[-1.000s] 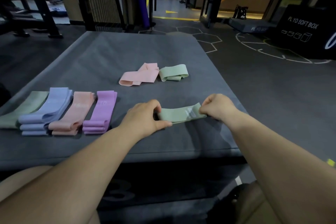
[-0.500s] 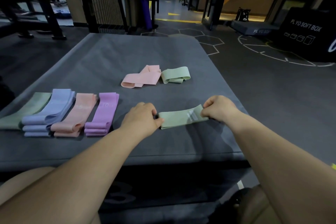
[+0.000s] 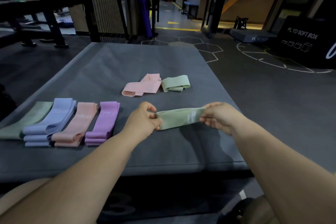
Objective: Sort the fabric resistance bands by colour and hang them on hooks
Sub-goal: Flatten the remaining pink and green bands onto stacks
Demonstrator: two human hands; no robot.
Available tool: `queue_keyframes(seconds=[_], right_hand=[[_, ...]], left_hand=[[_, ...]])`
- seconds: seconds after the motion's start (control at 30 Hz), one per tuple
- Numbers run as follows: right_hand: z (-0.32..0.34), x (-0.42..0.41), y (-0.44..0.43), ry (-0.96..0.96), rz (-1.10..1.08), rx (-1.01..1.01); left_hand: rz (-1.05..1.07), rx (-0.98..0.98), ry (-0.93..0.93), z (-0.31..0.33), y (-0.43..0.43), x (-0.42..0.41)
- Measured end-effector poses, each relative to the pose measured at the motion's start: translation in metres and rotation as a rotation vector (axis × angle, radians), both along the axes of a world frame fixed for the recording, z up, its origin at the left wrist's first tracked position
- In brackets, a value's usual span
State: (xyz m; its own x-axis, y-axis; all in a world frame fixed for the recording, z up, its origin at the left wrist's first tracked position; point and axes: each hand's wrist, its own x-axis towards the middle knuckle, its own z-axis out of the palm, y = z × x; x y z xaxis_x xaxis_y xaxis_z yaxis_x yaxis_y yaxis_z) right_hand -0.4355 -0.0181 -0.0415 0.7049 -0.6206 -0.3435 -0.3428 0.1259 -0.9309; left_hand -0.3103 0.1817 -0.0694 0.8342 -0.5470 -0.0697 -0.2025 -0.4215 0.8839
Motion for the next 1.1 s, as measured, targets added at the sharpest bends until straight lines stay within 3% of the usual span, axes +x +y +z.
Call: queue_keyframes(seconds=[0.13, 0.23, 0.4, 0.6, 0.9, 1.1], right_hand=[[0.001, 0.001, 0.000, -0.115, -0.001, 0.124], [-0.003, 0.002, 0.001, -0.143, 0.027, 0.052], [-0.015, 0.002, 0.003, 0.093, 0.152, -0.620], [-0.024, 0.002, 0.006, 0.174, 0.338, -1.062], [-0.030, 0.002, 0.008, 0.286, 0.446, -1.161], [-0.032, 0.002, 0.006, 0.331, 0.524, -1.144]], left_hand=[[-0.061, -0.095, 0.011, 0.001, 0.003, 0.007], [-0.128, -0.065, -0.054, 0.001, 0.004, 0.006], [-0.211, 0.095, -0.193, 0.004, 0.008, -0.003], [-0.262, 0.214, -0.336, 0.000, 0.010, -0.004], [-0.318, 0.235, -0.632, -0.005, 0.005, -0.004], [-0.526, 0.497, -0.640, -0.011, 0.006, -0.010]])
